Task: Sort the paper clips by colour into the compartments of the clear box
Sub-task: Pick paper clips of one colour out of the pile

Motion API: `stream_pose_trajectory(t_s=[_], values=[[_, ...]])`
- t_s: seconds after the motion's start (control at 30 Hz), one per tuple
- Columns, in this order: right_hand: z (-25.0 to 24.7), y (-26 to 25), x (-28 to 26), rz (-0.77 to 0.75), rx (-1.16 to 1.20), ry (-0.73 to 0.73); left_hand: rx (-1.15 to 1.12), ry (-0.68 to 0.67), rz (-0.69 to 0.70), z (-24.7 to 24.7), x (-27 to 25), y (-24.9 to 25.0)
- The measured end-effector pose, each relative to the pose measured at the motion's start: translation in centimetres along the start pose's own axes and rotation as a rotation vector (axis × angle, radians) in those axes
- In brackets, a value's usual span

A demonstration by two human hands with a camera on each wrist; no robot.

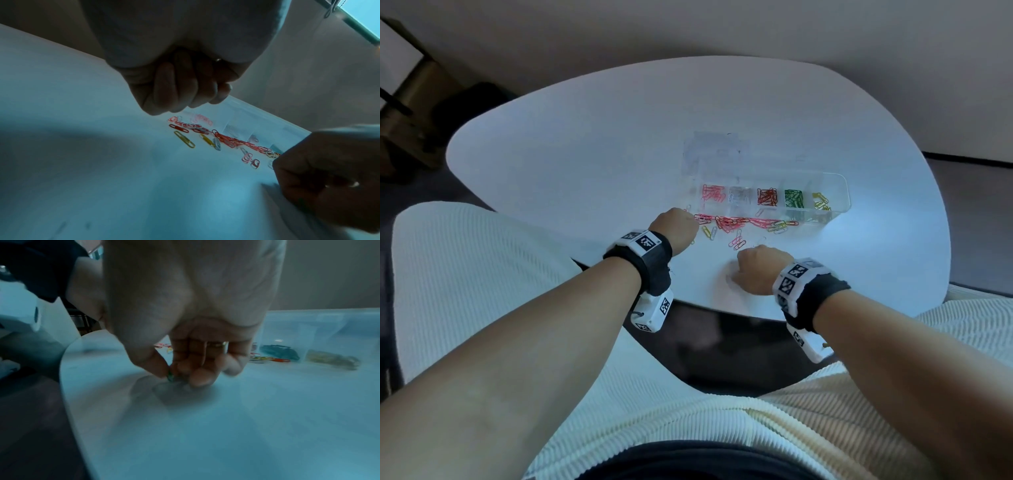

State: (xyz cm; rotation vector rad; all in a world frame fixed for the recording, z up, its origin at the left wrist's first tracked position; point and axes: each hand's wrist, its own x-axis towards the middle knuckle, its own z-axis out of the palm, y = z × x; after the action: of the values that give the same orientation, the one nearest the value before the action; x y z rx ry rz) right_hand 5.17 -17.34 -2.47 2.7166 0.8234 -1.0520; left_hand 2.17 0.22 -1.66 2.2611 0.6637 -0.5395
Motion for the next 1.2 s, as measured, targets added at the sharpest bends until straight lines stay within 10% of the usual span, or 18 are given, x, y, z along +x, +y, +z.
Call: stream_pose_trajectory(t_s=[0.2, 0.4, 0.7, 1.2], values=[[-2.6, 5.5, -0.6, 0.184, 0.923, -0.094, 0.032, -0.026, 0.051, 0.6, -0.1, 0.8], [-3.1, 9.5, -1.4, 0.114, 1.303, -0.022, 0.074, -0.101, 0.142, 2.0, -0.7, 1.4], [-2.1, 8.7, 1.0, 0.074, 0.432, 0.147, 0.116, -0.096, 0.120, 2.0, -0.4, 0.8], [-1.5, 6.8, 1.3, 0.111, 0.435, 0.392, 0.358, 0.013, 0.154, 2.1, 0.9, -0.7]])
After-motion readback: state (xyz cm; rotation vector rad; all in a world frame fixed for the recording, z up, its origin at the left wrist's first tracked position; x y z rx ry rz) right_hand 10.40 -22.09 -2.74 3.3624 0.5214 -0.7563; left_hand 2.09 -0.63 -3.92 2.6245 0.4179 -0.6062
